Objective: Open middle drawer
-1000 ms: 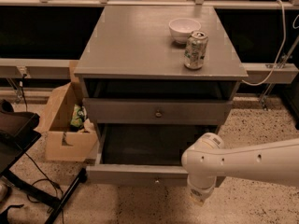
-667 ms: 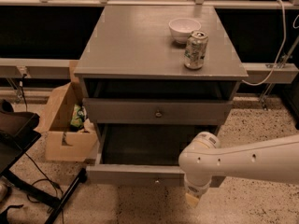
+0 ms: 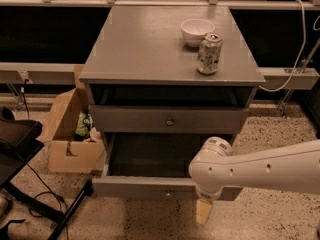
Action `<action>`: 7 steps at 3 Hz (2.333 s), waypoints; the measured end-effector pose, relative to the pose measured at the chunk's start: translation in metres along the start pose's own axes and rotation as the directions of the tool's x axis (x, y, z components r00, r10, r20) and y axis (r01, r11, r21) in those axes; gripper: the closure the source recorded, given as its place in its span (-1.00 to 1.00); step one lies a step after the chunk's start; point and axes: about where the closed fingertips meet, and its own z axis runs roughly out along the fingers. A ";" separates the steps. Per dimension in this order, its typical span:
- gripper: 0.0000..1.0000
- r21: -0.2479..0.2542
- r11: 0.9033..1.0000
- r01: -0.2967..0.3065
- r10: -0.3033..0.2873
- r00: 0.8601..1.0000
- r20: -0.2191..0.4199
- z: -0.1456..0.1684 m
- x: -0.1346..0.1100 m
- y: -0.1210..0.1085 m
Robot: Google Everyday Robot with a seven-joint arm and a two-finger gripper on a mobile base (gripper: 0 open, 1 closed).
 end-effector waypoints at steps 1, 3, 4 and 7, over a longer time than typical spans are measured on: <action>-1.00 -0.020 1.000 0.005 -0.005 1.000 0.028 0.010 -0.001 -0.005; -1.00 -0.081 0.996 0.043 -0.028 0.984 0.178 0.051 -0.014 -0.047; -0.94 -0.110 0.982 0.152 -0.126 0.969 0.212 0.082 -0.022 -0.061; 0.45 -0.172 0.963 0.210 -0.195 0.976 0.101 0.087 -0.013 -0.016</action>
Offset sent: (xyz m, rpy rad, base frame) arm 0.0658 -0.0123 -0.0539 0.2565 0.0089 0.0990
